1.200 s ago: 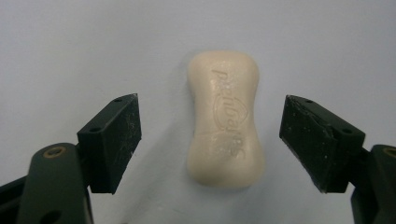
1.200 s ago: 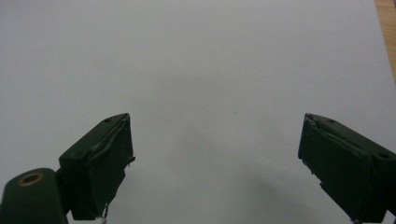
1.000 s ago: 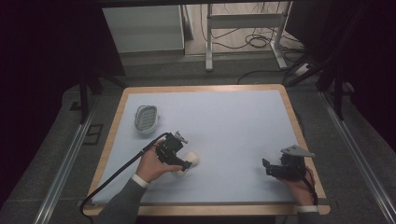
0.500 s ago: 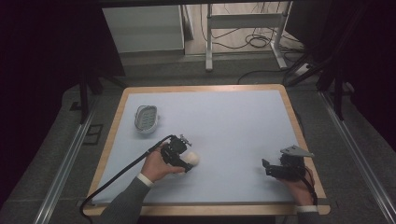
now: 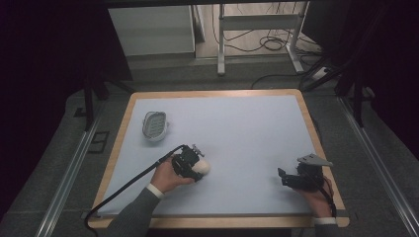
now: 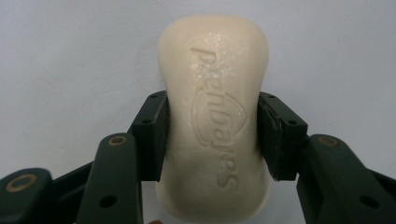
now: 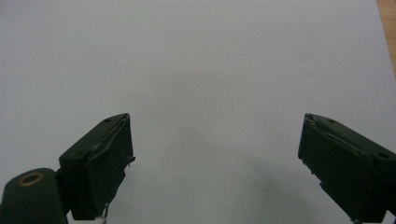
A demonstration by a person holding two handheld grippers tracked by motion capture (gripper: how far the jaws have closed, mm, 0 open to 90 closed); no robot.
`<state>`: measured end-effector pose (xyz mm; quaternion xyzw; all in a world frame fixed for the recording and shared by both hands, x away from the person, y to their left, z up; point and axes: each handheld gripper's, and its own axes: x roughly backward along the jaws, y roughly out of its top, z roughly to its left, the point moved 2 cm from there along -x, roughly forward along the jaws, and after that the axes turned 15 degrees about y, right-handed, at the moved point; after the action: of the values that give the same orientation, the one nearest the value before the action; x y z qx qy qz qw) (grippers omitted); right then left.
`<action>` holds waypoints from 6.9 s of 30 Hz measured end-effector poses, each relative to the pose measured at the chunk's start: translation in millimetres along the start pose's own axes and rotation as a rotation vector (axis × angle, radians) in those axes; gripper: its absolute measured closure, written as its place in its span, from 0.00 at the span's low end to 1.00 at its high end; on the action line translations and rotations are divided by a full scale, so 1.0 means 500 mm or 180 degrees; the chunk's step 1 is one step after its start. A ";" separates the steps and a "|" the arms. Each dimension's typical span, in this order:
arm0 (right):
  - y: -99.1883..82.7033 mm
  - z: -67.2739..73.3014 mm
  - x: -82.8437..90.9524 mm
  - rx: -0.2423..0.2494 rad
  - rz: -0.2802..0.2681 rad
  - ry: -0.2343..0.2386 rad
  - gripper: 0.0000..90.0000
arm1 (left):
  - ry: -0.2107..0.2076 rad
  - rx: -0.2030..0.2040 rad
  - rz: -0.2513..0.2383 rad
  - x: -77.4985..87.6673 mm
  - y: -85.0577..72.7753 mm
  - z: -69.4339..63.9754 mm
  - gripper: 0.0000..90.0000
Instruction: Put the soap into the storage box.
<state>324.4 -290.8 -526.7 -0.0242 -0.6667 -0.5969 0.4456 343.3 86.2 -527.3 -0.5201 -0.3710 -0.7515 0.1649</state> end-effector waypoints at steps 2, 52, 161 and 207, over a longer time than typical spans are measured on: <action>0.000 0.000 0.001 -0.0002 -0.0012 0.0004 0.11 | 0.0003 -0.0010 0.0009 0.001 -0.001 0.001 0.55; -0.002 -0.004 0.003 -0.0025 -0.0022 -0.0027 0.11 | 0.0010 0.0258 -0.0298 0.088 0.000 0.118 0.55; -0.009 -0.016 0.000 -0.0060 0.0016 -0.0050 0.11 | 0.0374 0.0784 -0.0201 0.098 0.040 0.301 0.55; -0.011 -0.019 -0.001 -0.0069 0.0034 -0.0064 0.11 | 0.0529 0.1345 -0.0046 0.038 0.018 0.396 0.55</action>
<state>327.0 -300.1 -532.3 -0.0387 -0.6645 -0.6015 0.4418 472.0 227.2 -470.1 -0.4075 -0.5090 -0.6985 0.2948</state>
